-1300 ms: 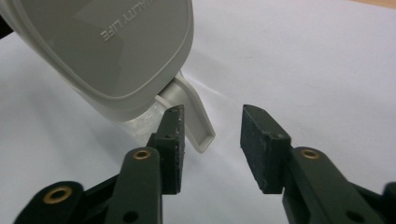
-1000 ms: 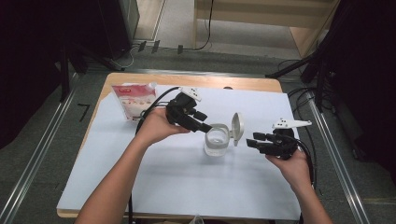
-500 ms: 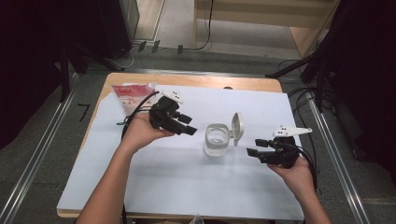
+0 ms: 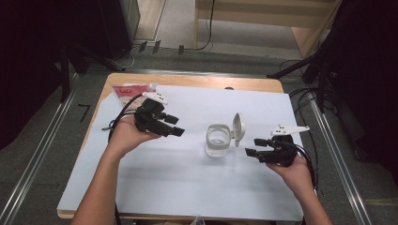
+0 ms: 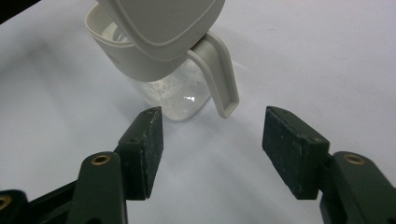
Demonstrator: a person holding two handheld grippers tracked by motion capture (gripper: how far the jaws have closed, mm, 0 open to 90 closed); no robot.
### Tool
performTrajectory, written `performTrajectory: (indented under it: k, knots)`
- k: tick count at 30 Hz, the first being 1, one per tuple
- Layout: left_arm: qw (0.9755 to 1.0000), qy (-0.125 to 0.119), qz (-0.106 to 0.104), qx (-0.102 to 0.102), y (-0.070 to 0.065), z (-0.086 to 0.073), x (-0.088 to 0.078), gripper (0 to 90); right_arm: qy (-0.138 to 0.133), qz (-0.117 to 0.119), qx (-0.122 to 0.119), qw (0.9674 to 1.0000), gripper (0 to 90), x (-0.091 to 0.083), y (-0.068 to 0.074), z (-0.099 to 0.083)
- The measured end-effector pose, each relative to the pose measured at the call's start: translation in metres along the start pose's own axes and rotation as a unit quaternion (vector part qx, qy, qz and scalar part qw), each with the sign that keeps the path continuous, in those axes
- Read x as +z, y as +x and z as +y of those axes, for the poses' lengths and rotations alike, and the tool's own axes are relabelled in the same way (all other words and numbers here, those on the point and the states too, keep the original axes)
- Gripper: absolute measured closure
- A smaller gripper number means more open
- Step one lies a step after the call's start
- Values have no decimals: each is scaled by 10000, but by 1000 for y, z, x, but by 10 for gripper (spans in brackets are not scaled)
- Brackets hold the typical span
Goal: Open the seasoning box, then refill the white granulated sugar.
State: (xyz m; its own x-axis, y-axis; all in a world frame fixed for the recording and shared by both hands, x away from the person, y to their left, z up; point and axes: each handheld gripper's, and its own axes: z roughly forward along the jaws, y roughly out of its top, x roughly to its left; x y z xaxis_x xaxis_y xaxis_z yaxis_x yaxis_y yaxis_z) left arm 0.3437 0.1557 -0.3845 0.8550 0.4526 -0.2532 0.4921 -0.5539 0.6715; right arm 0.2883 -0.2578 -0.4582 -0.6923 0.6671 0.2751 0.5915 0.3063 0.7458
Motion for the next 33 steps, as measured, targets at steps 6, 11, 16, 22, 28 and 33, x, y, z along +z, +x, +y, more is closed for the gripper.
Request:
performTrajectory:
  k: [6, 11, 16, 22, 28, 33]
  knots:
    - [9999, -88, 66, -63, 4, -8, -11, 409, 5, 66, 80, 9999, 406, 3, -1, 3]
    - [9996, -132, 197, -162, 10, -16, -22, 412, -24, 92, 38, 9999, 408, 4, -2, 5]
    - [9988, -148, 365, -289, 16, -23, -31, 415, -52, 77, 38, 9999, 409, 3, -4, 6]
    - [9981, -229, 476, -328, 19, -28, -41, 429, -47, 72, 43, 10000, 412, 3, -5, 6]
    - [9959, -274, 732, -461, 26, -36, -56, 426, -31, 70, -16, 10000, 415, 3, -5, 7]
    - [9926, -356, 932, -688, 33, -49, -74, 421, -27, 71, -21, 10000, 415, 4, -6, 8]
